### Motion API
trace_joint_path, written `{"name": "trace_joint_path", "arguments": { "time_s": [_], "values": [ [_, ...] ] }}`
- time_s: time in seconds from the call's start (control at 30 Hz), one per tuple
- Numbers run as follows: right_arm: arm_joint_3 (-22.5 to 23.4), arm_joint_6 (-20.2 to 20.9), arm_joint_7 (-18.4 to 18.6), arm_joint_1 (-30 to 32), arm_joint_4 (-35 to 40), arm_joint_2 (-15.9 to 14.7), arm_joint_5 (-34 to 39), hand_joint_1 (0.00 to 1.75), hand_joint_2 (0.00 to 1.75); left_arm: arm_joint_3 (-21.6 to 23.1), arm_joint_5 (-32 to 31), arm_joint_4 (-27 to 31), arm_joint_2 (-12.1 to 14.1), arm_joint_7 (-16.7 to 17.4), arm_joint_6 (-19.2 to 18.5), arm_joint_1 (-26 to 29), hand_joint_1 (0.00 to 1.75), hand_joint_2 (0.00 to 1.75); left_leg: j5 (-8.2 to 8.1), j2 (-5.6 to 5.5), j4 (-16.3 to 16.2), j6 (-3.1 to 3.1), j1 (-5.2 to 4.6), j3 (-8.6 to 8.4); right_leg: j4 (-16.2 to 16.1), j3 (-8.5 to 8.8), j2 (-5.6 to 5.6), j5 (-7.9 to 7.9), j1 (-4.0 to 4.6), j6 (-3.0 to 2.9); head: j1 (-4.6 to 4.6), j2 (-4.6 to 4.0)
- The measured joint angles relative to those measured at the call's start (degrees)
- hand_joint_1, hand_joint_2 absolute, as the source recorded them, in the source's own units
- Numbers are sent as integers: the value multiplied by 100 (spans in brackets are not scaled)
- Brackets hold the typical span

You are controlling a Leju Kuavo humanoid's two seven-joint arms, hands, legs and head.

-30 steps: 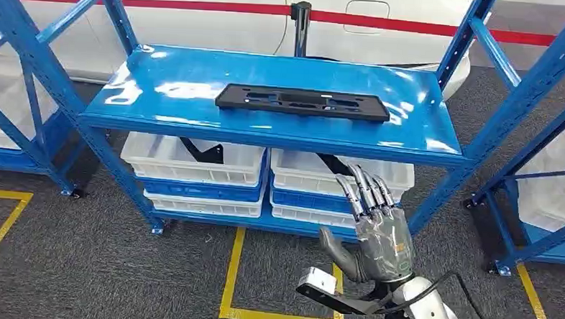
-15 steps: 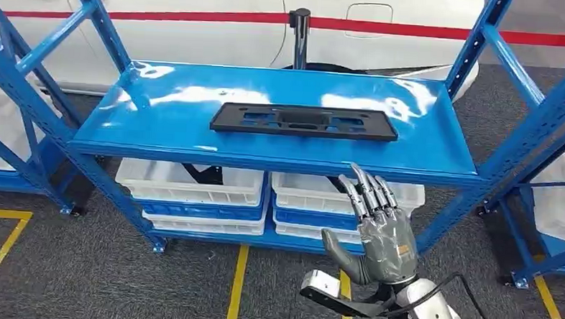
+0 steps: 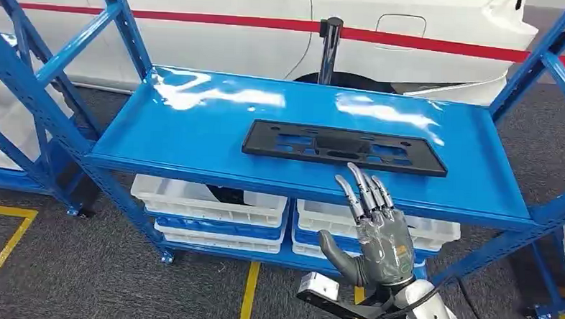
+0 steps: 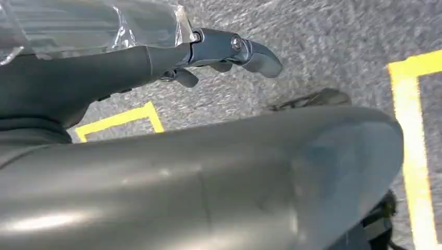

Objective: Take the parts from the cabinet and place them on the table.

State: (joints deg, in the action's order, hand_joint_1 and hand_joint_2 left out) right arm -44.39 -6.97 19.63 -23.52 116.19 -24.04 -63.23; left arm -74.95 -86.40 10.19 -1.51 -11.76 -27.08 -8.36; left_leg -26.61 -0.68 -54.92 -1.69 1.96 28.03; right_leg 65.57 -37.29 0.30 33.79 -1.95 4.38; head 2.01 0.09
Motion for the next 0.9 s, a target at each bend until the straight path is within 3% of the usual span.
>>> {"name": "trace_joint_path", "arguments": {
  "time_s": [0.07, 0.13, 0.17, 0.23, 0.27, 0.3, 0.37, 0.4, 0.43, 0.47, 0.53, 0.57, 0.6, 0.63, 0.67, 0.77, 0.8, 0.87, 0.9],
  "values": [
    [-7, 2, -2, 1, -9, 0, 11, 0, 0, -4, -2, 0, 0, 0, 0, -8, 0, 0, -133, 1, 4, 62, -16, -76, -850, 24, -57, -1090, 20, -65, 2, -2],
    [-28, -2, -8, -2, -11, 2, 18, 0, 0, -4, -4, 0, 2, 2, 0, -25, 0, 0, -265, -1, 60, 141, -61, -136, -872, 54, -83, -1144, 58, -127, 37, 0],
    [-33, -4, -13, -11, -11, 9, 24, 0, 175, -4, -2, 0, 7, -6, 0, -31, 0, 0, -230, 2, 21, 180, -70, -248, -897, 67, -66, -1134, 21, -174, 48, 0],
    [-39, 0, -22, -36, -11, 17, 57, 0, 175, -7, -2, 0, 7, -33, -2, -39, 0, 0, -278, 22, 63, 218, -37, -277, -901, 171, -73, -1104, 34, -266, 61, 0],
    [-42, 0, -26, -44, -11, 22, 92, 0, 175, -11, 0, 0, 4, -68, -4, -50, 0, 0, -288, 30, -212, 224, -33, -159, -899, 216, -74, -1058, 41, -328, 70, 0],
    [-44, 6, -35, -52, -11, 20, 105, 0, 175, -11, -2, -2, -2, -87, -28, -52, 0, 0, -393, 36, -650, 228, -33, 87, -900, 242, -75, -1025, 54, -377, 70, 0],
    [-50, 35, -57, -48, -15, 24, 216, 0, 175, -20, -2, -2, -2, -103, -28, -35, 0, 0, -835, 34, -1629, 238, -51, 732, -899, 300, -48, -941, 96, -422, 72, 0],
    [-59, 50, -76, -46, -17, 33, 262, 0, 175, -26, -11, -2, -4, -103, -13, -27, 0, 0, -963, 34, -1865, 227, -65, 952, -899, 339, -25, -904, 115, -428, 74, 0],
    [-68, 61, -100, -46, -18, 42, 273, 0, 175, -26, -18, -2, -13, -103, -13, -25, 0, 0, -913, 34, -1847, 205, -84, 1060, -900, 396, -12, -859, 135, -435, 72, 0],
    [-74, 79, -105, -47, -22, 44, 291, 0, 175, -26, -18, -4, -33, -98, -13, -24, 0, 0, -704, 34, -1588, 165, -105, 1042, -900, 468, -3, -812, 154, -438, 72, 0],
    [-79, 112, -114, -47, -24, 61, 315, 0, 175, -28, -22, -4, -88, -83, -13, -19, 0, 0, 85, 34, -584, 18, -176, 767, -905, 628, -3, -710, 197, -437, 72, 0],
    [-87, 124, -116, -42, -26, 68, 315, 0, 175, -28, -24, -2, -98, -83, -13, -14, 0, 0, 445, 23, -139, -90, -227, 683, -919, 656, 2, -666, 183, -438, 74, 0],
    [-96, 153, -120, -48, -42, 68, 317, 0, 175, -31, -26, -4, -127, -79, -13, -13, 0, 0, 242, 22, -142, -95, -256, 689, -914, 697, 28, -644, 218, -410, 57, 0],
    [-105, 157, -120, -61, -50, 70, 319, 0, 175, -31, -24, -7, -144, -66, -55, -11, 0, 0, 208, 14, -145, -90, -271, 659, -917, 678, 33, -623, 203, -371, 70, 0],
    [-118, 175, -120, -53, -63, 72, 321, 0, 175, -31, -26, -7, -155, -63, -55, 4, 0, 0, 354, 19, -124, -105, -277, 620, -919, 683, 50, -600, 193, -340, 68, 0],
    [-157, 225, -120, -63, -83, 70, 341, 0, 175, -31, -26, -9, -210, -68, -55, -14, 0, 0, 404, 29, 19, -126, -194, 493, -809, 697, 30, -467, 224, -248, 51, 0],
    [-170, 236, -122, -74, -87, 70, 358, 0, 175, -33, -28, -9, -210, -66, -37, -27, 0, 0, 390, 37, 26, -149, -177, 469, -507, 541, 25, -303, 207, -223, 44, 0],
    [-184, 293, -118, -63, -114, 70, 411, 0, 175, -33, -31, -9, -227, -68, -2, -33, 0, 0, 350, 40, 27, -172, -163, 434, 434, 23, 22, 71, 171, -168, 37, -2],
    [-201, 328, -120, -57, -142, 70, 450, 0, 175, -33, -33, -9, -232, -68, -2, -32, 0, 0, 335, 38, 26, -168, -154, 427, 812, -220, 19, 158, 142, -140, 33, 0]
  ]
}}
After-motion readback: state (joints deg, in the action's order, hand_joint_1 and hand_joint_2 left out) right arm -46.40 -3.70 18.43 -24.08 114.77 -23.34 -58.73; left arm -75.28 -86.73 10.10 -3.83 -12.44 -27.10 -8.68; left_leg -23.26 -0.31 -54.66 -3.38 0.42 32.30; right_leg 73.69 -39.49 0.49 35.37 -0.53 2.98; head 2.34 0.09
